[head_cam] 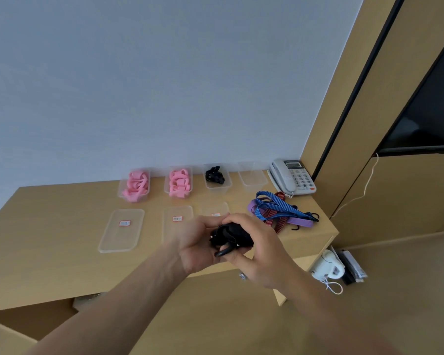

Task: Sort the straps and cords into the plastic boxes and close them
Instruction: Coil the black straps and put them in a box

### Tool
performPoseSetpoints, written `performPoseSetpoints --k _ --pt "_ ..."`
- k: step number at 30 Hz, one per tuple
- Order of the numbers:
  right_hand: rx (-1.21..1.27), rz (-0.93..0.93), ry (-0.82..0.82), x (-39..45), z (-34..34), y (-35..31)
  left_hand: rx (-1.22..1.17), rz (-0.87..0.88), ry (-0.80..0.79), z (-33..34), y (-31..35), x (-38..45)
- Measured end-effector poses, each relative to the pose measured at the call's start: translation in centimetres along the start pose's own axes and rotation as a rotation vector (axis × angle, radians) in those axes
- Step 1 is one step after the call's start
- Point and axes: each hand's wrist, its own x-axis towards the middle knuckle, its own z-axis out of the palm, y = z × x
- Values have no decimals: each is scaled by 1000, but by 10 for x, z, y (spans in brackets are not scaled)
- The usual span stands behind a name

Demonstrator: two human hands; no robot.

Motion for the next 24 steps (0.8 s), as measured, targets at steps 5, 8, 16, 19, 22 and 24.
performPoseSetpoints --k 5,8,16,19,22,24 --pt "94 38 77 4 25 -7 -1 43 59 -19 3 -7" --pt "330 162 167 10 41 -12 23 137 109 -34 8 -13" --pt "679 491 274 23 91 -13 -14 353 214 -83 14 -21" --pt "693 544 248 26 102 -10 132 406 322 -93 15 -19" --pt "650 584 233 38 105 -4 242 401 395 -101 18 -9" --pt "630 597 232 50 103 6 235 350 367 -107 26 3"
